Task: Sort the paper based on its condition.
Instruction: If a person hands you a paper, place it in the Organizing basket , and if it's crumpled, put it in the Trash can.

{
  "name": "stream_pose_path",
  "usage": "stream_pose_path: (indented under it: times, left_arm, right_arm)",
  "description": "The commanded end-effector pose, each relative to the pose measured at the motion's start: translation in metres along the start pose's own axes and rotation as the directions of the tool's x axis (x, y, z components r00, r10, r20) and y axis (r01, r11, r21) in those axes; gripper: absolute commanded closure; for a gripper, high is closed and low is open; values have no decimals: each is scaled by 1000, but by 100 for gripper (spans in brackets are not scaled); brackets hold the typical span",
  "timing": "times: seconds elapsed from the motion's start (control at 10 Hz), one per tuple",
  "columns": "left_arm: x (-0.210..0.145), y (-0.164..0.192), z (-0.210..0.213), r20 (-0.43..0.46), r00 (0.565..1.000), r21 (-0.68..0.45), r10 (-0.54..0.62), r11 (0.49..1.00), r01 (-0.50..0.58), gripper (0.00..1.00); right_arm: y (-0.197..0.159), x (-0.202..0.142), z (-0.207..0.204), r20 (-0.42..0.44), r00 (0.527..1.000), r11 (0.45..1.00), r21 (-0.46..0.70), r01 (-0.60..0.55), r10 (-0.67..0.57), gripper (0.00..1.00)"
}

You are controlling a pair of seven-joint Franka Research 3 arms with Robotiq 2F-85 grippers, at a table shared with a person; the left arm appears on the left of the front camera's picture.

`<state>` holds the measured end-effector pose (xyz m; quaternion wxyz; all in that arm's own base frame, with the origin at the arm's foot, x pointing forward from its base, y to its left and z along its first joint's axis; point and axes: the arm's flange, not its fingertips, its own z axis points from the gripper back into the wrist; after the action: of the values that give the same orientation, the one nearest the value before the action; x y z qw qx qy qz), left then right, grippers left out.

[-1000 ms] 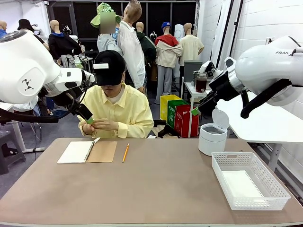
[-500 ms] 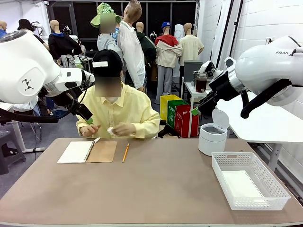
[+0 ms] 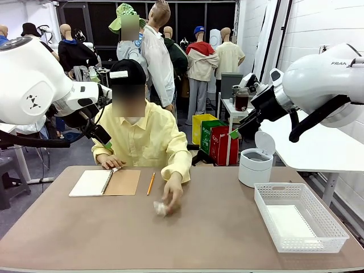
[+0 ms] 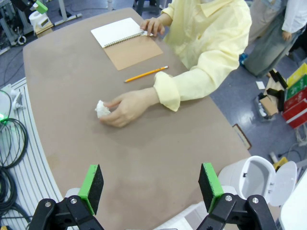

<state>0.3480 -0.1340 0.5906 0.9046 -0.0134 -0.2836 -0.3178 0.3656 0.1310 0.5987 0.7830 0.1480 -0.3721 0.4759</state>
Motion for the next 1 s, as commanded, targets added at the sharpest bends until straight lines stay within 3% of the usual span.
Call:
stream_pose_path:
  times: [0.0,0.7,0.9]
  left_arm:
    - [0,1,1,0,1000,1,5,1000,-5,0]
    - [0,1,1,0,1000,1,5,1000,-5,0]
    - [0,1,1,0,1000,1,5,1000,-5,0]
  right_arm:
    - [0,0,-1,-1,1000,1000,2,-2,2,0]
    - [0,0,0,0,1000,1000,0,0,0,0]
    - [4,14,-18,-40,997,997,48,-68,70,0]
